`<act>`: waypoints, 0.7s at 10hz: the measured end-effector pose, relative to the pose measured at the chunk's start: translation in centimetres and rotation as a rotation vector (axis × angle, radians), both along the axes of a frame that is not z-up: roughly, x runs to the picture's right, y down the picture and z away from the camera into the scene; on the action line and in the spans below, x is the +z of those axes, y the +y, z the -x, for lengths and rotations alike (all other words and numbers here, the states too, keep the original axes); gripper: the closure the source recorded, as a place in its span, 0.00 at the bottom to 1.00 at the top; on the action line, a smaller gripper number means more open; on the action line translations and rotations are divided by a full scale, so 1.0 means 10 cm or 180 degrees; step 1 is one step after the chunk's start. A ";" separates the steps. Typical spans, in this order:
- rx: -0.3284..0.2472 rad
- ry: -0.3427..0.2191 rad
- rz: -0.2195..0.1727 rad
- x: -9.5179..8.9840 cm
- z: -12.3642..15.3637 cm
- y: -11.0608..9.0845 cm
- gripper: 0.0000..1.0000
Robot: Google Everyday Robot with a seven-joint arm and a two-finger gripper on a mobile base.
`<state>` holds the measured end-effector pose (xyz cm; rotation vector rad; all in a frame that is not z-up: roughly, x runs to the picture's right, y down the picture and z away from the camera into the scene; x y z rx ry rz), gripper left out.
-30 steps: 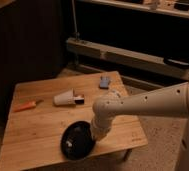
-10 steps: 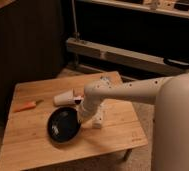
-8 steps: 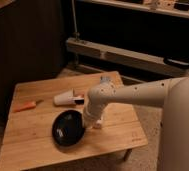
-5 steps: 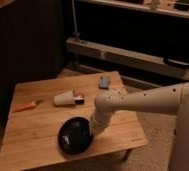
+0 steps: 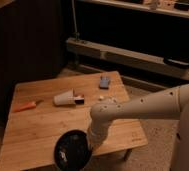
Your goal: Drag the ceramic bowl in a circle
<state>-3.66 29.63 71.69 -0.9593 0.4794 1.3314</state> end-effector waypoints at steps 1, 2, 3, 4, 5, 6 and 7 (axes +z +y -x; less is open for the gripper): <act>-0.0090 -0.0125 0.0036 0.03 0.26 0.05 1.00; -0.0151 -0.0240 0.0044 0.08 0.51 0.04 1.00; -0.0200 -0.0325 0.0048 0.11 0.71 0.03 1.00; -0.0249 -0.0435 0.0040 0.17 0.94 -0.03 1.00; -0.0299 -0.0560 0.0031 0.26 1.19 -0.11 1.00; -0.0314 -0.0614 0.0022 0.33 1.31 -0.16 1.00; -0.0318 -0.0645 0.0007 0.40 1.38 -0.22 1.00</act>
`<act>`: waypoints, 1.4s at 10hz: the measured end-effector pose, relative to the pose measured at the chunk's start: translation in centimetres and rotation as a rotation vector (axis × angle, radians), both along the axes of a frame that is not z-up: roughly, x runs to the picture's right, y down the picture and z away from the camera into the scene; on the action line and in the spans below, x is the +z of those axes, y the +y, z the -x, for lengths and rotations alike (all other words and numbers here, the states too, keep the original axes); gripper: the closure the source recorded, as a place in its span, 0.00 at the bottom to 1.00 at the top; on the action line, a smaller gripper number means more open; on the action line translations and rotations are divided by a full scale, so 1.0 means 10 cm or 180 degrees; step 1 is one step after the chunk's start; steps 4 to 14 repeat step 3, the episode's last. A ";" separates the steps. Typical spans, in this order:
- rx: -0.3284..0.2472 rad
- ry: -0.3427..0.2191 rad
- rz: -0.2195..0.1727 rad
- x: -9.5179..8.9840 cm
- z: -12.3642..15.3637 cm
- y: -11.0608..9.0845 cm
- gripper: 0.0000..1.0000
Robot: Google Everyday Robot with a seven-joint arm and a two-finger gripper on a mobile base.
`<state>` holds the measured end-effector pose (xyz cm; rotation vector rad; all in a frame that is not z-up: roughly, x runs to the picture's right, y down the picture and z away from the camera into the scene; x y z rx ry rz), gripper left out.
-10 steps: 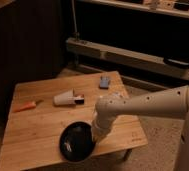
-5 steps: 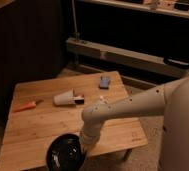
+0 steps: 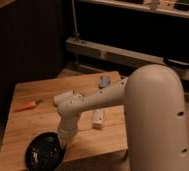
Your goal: Drag the ceramic bowl in a circle
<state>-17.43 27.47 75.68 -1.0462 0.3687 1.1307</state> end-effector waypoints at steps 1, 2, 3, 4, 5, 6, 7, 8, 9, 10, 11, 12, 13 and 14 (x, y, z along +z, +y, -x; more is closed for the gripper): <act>0.0028 -0.0007 -0.0021 0.12 0.04 -0.10 1.00; 0.0111 0.0033 -0.0056 0.24 0.01 -0.23 1.00; 0.0178 0.0072 -0.0086 0.31 -0.06 -0.32 1.00; 0.0178 0.0072 -0.0086 0.31 -0.06 -0.32 1.00; 0.0178 0.0072 -0.0086 0.31 -0.06 -0.32 1.00; 0.0178 0.0072 -0.0086 0.31 -0.06 -0.32 1.00; 0.0178 0.0072 -0.0086 0.31 -0.06 -0.32 1.00; 0.0178 0.0072 -0.0086 0.31 -0.06 -0.32 1.00; 0.0178 0.0072 -0.0086 0.31 -0.06 -0.32 1.00; 0.0178 0.0072 -0.0086 0.31 -0.06 -0.32 1.00; 0.0178 0.0072 -0.0086 0.31 -0.06 -0.32 1.00; 0.0178 0.0072 -0.0086 0.31 -0.06 -0.32 1.00; 0.0178 0.0072 -0.0086 0.31 -0.06 -0.32 1.00; 0.0178 0.0072 -0.0086 0.31 -0.06 -0.32 1.00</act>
